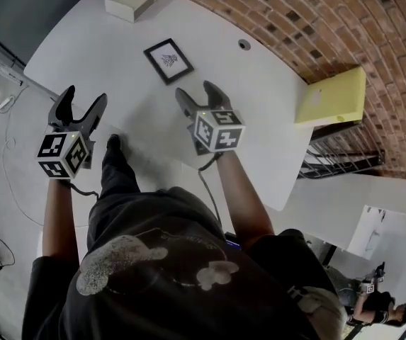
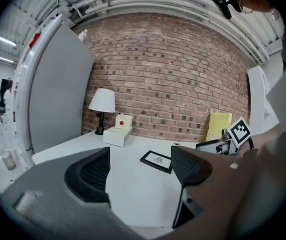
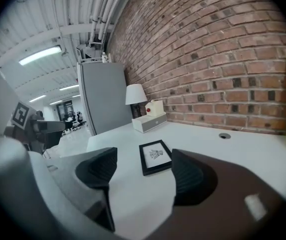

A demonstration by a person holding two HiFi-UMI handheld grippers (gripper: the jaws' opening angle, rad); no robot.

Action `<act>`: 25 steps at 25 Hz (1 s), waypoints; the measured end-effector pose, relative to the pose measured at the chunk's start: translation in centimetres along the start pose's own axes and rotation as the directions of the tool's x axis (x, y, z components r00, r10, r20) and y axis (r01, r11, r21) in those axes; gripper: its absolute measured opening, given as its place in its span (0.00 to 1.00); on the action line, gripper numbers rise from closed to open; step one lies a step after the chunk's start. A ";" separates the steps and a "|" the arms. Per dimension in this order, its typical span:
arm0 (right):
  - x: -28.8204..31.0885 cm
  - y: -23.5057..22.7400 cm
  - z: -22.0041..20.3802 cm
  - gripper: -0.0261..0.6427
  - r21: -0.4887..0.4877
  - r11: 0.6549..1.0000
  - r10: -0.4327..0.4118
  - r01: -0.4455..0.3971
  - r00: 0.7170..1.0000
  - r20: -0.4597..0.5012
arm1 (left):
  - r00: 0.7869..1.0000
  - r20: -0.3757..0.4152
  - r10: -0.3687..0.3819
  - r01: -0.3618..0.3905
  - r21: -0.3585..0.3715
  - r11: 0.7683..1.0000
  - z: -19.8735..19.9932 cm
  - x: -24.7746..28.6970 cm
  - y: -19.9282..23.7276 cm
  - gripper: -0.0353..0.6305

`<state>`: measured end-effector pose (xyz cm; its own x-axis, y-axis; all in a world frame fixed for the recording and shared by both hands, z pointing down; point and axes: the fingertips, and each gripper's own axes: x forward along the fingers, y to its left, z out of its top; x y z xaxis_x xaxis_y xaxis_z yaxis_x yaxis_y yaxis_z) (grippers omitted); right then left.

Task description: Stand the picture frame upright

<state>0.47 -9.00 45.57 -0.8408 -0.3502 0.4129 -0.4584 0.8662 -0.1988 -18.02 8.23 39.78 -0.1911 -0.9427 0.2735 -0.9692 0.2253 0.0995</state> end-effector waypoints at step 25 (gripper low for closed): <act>7.1 -5.6 -2.6 0.54 0.356 0.725 -0.559 0.590 0.806 -0.197 | 0.787 -0.302 -0.537 0.588 0.109 0.801 0.3 22.5 4.7 0.61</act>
<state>-2.16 -15.43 51.98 -0.3644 -0.6959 0.6188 -0.9307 0.2946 -0.2167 -26.90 -11.95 46.08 0.4172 -0.7891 0.4508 -0.9058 -0.4012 0.1361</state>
